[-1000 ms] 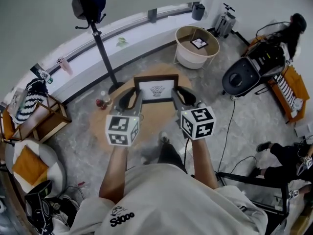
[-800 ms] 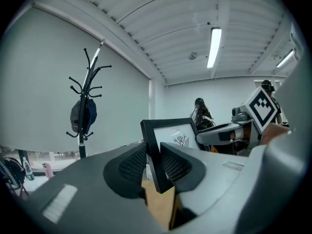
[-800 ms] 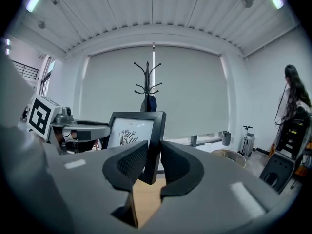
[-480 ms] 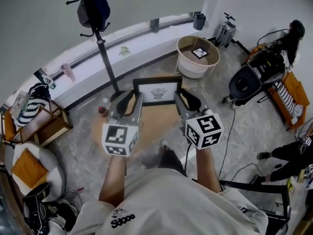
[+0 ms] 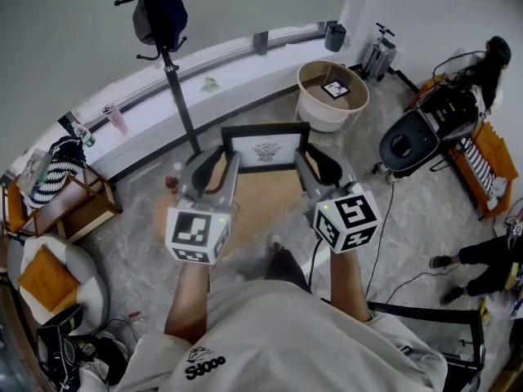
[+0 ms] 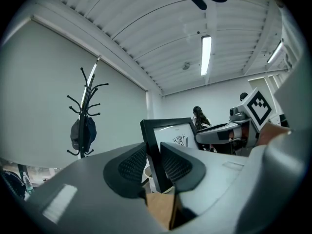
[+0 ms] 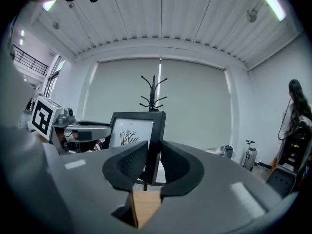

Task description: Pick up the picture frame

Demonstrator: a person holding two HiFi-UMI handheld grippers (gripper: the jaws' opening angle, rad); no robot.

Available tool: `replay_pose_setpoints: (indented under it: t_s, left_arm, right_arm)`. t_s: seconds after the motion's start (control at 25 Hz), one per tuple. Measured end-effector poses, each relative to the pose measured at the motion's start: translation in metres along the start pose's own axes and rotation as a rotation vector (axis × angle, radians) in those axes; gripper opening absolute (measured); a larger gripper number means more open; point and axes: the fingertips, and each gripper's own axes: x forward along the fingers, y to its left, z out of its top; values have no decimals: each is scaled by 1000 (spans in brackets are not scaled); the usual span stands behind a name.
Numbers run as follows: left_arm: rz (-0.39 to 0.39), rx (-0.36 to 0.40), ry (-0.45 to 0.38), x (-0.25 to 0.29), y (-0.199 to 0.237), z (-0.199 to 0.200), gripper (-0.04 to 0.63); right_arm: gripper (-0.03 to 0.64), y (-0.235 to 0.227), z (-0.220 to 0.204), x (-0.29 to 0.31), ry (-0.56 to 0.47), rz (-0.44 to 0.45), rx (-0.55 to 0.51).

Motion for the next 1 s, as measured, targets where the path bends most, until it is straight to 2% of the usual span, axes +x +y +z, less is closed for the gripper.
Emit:
replay_pose_setpoints:
  t_s: [1.0]
  left_arm:
    - [23,-39,41,0,6,-14,98]
  right_arm:
    - [87,4,-5,6,31,13,0]
